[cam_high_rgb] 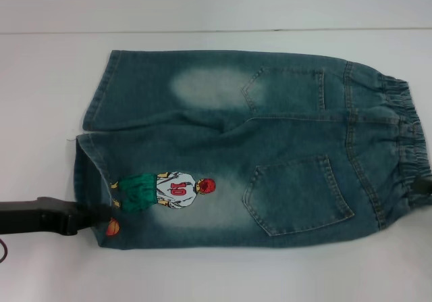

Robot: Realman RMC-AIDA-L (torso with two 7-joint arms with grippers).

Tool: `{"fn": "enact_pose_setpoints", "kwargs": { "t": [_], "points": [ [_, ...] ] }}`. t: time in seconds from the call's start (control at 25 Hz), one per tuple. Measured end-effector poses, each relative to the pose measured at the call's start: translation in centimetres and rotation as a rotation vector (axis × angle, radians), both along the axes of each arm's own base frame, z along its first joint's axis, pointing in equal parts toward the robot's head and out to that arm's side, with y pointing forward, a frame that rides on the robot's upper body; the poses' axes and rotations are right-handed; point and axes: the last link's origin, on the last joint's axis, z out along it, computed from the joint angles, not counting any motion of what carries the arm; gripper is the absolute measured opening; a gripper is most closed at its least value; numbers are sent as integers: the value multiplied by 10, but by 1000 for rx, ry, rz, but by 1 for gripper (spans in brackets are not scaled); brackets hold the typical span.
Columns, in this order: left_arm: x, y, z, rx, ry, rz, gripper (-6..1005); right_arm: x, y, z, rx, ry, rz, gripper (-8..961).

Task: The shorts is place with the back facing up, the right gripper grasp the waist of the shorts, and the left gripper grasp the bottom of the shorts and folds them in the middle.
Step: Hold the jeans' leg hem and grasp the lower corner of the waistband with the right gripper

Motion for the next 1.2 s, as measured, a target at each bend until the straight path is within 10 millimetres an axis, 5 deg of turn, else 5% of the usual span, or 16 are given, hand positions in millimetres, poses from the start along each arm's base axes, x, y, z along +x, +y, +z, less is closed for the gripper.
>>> {"fn": "enact_pose_setpoints", "kwargs": {
  "t": [0.4, 0.96, 1.2],
  "points": [
    [2, 1, -1, 0, -7, -7, 104, -4, 6, 2, -22, 14, 5, 930],
    [3, 2, -1, -2, -11, -12, 105, -5, 15, -2, -60, -48, 25, 524],
    [4, 2, -1, -3, -15, -13, 105, -9, 15, 0, -54, -73, 82, 240]
  ]
}}
